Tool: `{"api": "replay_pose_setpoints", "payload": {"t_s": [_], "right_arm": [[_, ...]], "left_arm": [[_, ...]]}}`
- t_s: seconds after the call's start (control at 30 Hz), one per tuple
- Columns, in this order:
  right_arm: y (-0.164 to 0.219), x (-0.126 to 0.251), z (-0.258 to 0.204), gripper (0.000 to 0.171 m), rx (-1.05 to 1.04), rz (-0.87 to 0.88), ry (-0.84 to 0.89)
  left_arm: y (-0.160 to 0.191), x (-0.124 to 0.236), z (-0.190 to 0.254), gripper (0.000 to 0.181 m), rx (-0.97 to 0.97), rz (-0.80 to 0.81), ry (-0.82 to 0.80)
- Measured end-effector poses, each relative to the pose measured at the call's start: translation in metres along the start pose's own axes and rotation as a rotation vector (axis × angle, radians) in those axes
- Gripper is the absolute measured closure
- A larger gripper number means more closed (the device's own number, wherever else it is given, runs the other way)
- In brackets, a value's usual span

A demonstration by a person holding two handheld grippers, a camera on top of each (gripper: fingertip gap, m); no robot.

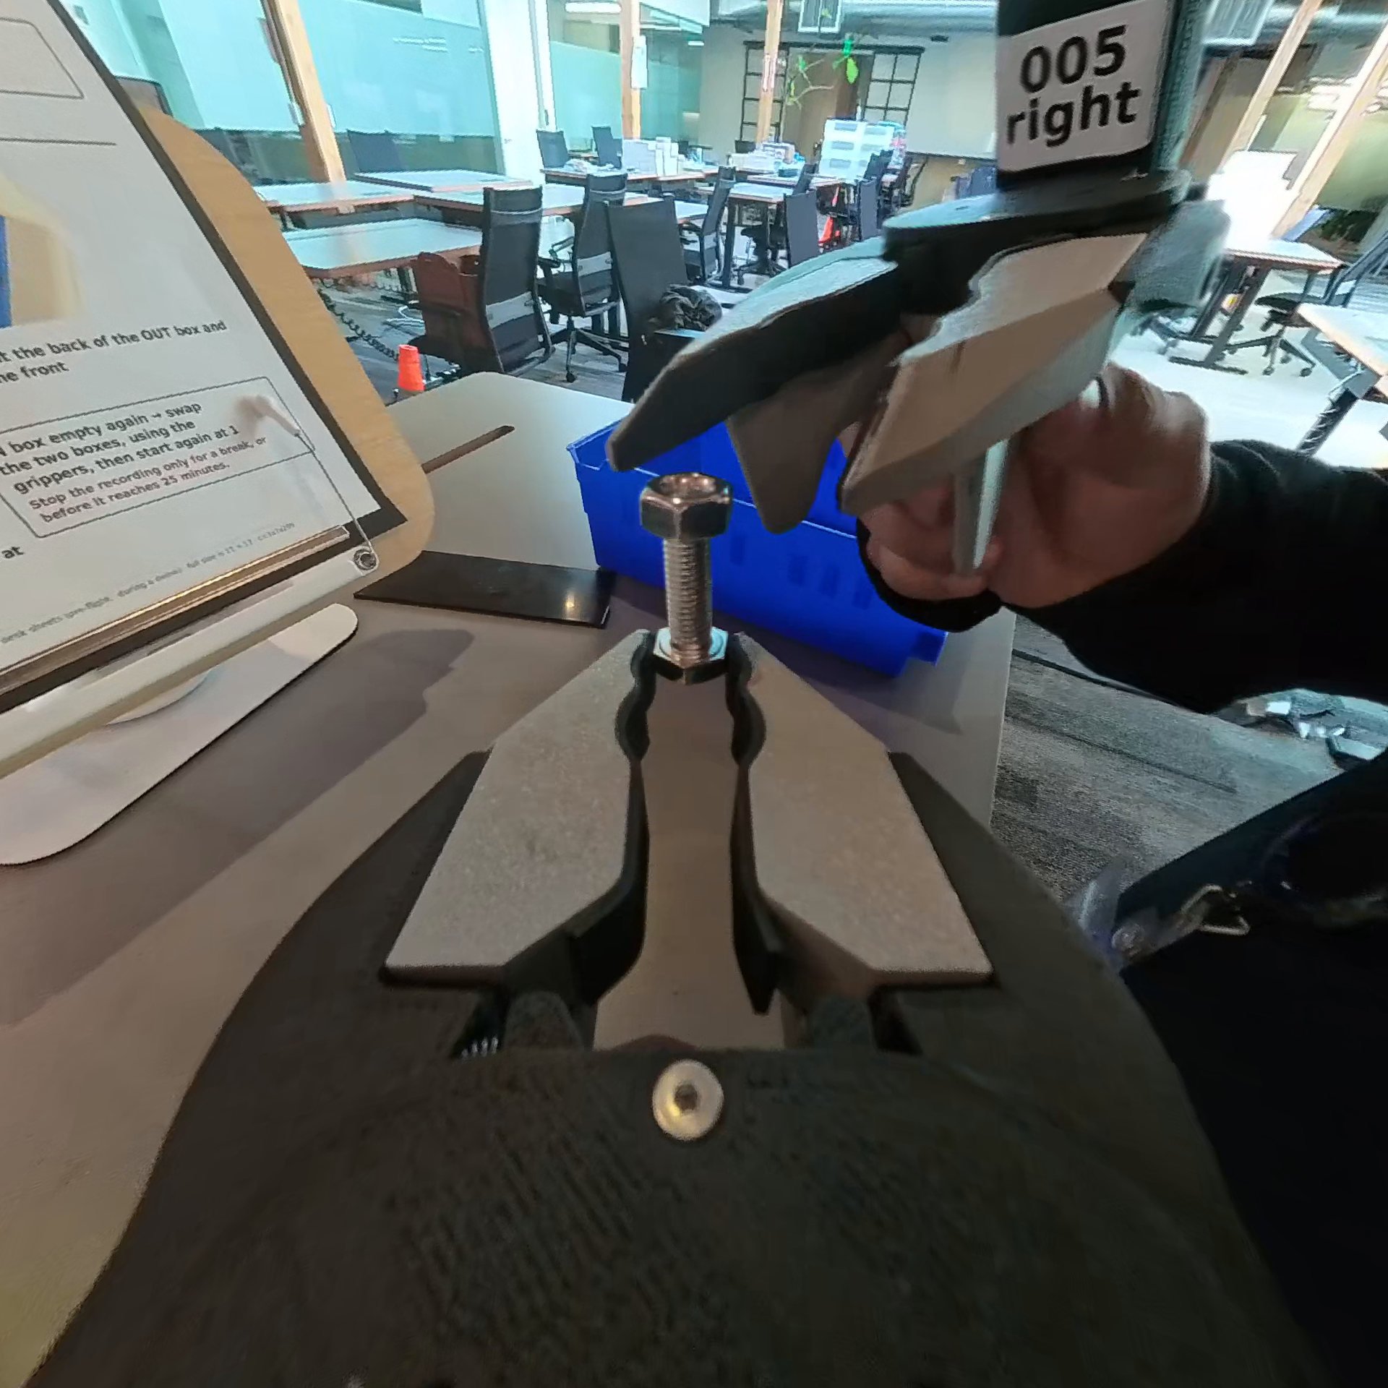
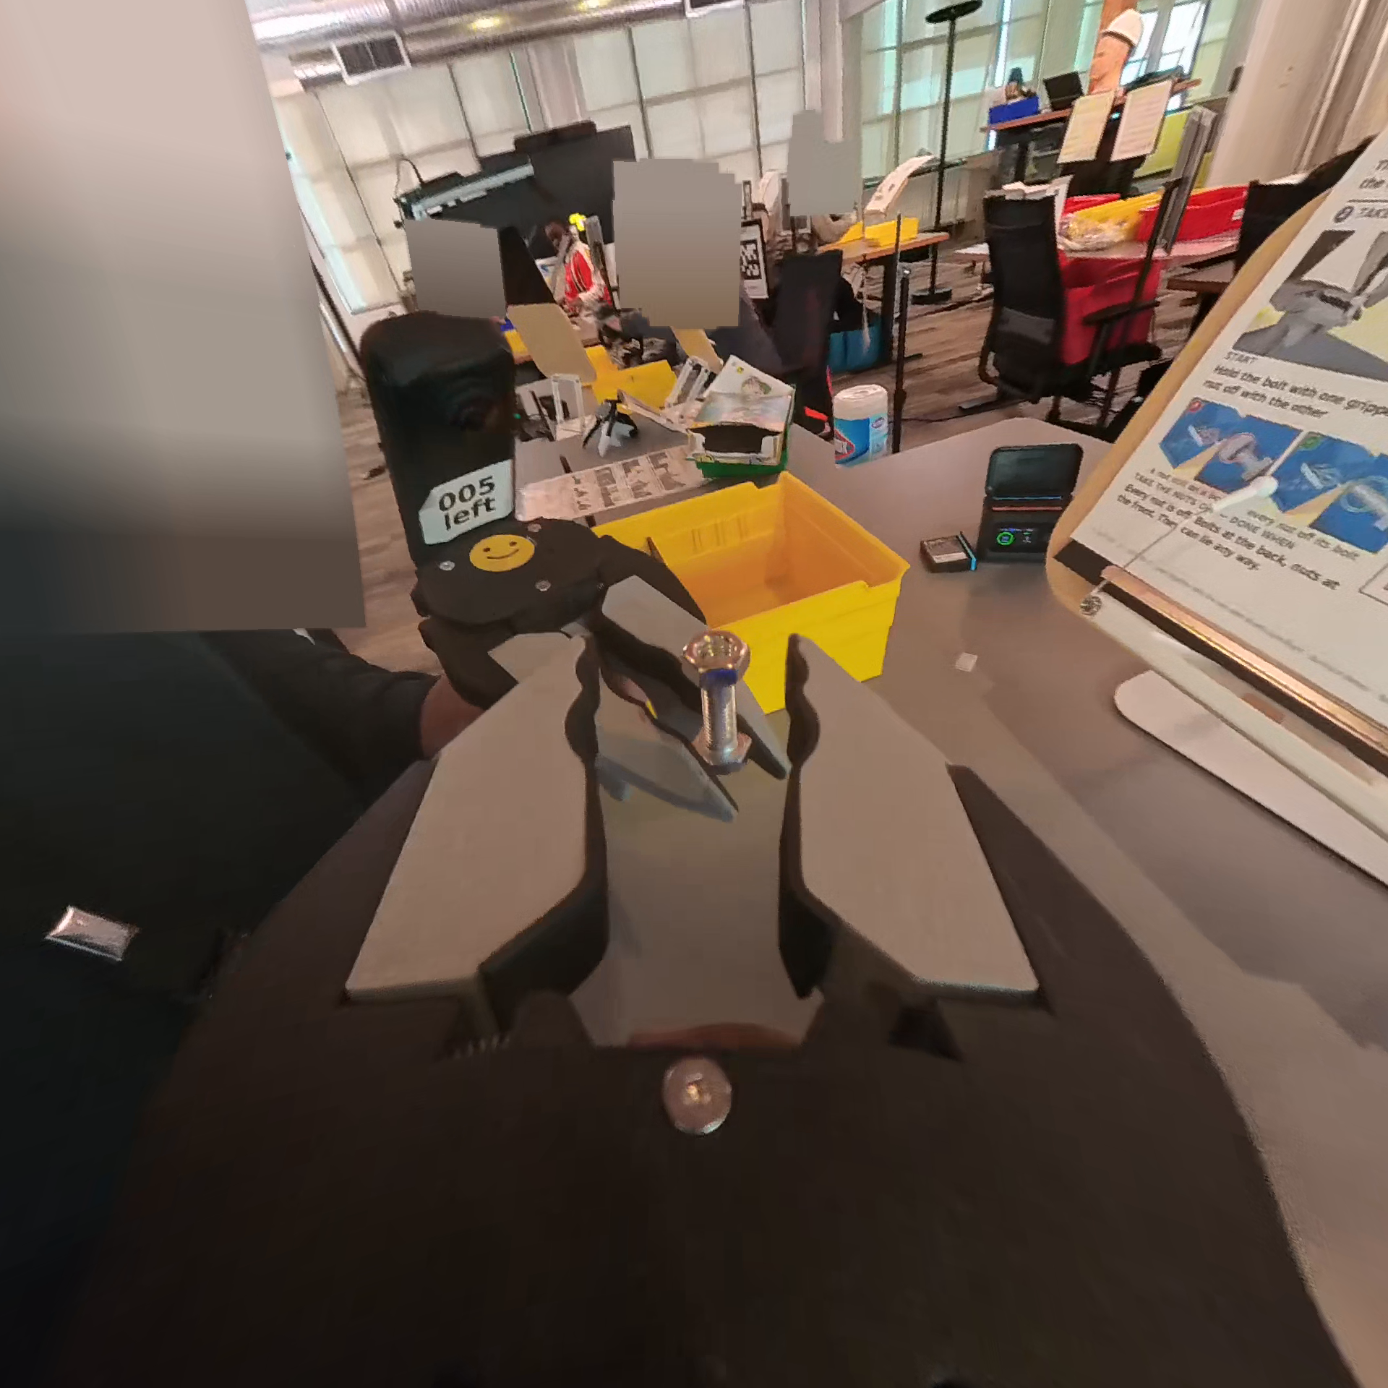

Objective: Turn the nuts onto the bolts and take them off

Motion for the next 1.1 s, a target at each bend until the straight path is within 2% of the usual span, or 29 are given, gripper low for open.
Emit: {"api": "replay_pose_setpoints", "payload": {"t_s": [0.17,0.37,0.73,0.83,0.9,1.0,1.1], "right_arm": [[0.002,-0.005,-0.004,0.129,-0.019,-0.003,-0.058],[0.003,0.001,-0.002,0.135,-0.019,-0.014,-0.029],[0.003,-0.003,-0.002,0.133,-0.004,-0.042,-0.017],[0.003,0.007,-0.005,0.148,-0.002,-0.037,-0.032],[0.003,0.007,-0.001,0.143,-0.009,-0.048,-0.007],[0.005,-0.004,0.008,0.124,-0.036,-0.076,0.004],[0.006,-0.012,0.003,0.127,-0.047,-0.084,-0.048]], "left_arm": [[0.001,-0.001,0.003,0.164,-0.005,-0.009,0.017],[0.000,0.000,0.000,0.165,-0.001,-0.003,0.003],[-0.001,-0.001,-0.006,0.165,-0.004,-0.001,-0.034],[-0.002,0.002,-0.014,0.165,0.020,-0.002,-0.055],[-0.002,0.003,-0.014,0.165,0.008,0.000,-0.054],[-0.001,-0.002,-0.008,0.164,-0.013,-0.009,-0.036],[-0.002,-0.003,-0.009,0.164,-0.007,-0.004,-0.048]]}}
Point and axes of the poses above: each gripper's, where its closed fingertips meet, x back along the fingers, y out of its underside, z = x × y across the jaws, the point moved 6 cm from there along x, back along the fingers, and after that the axes turned 14 degrees about x, right-handed, at the moved point
